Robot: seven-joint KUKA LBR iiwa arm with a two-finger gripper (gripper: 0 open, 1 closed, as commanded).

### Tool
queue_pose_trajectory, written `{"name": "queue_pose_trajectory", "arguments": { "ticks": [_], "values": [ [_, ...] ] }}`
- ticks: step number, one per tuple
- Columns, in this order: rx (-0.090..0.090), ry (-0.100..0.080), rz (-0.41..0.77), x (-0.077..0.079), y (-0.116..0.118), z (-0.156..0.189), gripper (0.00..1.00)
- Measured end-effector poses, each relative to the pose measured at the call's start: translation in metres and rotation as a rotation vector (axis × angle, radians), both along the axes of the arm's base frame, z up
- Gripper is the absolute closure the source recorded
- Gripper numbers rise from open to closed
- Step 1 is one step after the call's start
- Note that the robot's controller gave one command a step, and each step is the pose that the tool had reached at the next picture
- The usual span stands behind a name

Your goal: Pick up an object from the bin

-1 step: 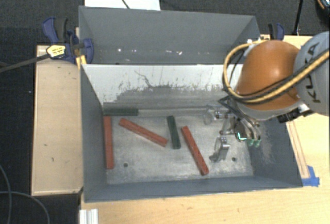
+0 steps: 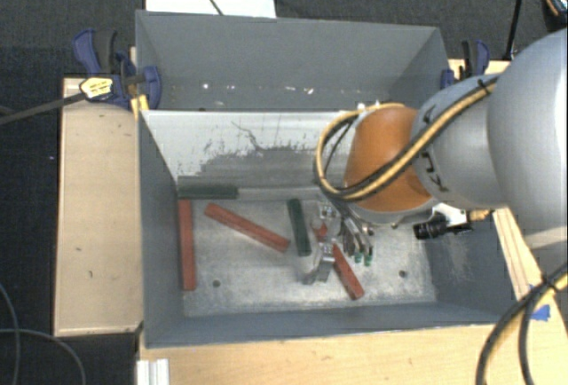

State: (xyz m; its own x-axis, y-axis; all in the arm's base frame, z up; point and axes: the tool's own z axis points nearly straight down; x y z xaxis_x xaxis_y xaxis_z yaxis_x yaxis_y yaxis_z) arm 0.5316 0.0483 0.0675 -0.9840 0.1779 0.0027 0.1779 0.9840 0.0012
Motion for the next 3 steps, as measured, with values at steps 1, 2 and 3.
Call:
{"name": "queue_pose_trajectory", "arguments": {
  "ticks": [1, 2, 3],
  "values": [
    [-0.003, -0.007, -0.136, 0.006, -0.064, 0.003, 0.00],
    [-0.002, -0.006, -0.132, 0.006, -0.061, 0.003, 1.00],
    [0.000, -0.013, -0.110, 0.021, -0.041, 0.128, 1.00]
  ]
}}
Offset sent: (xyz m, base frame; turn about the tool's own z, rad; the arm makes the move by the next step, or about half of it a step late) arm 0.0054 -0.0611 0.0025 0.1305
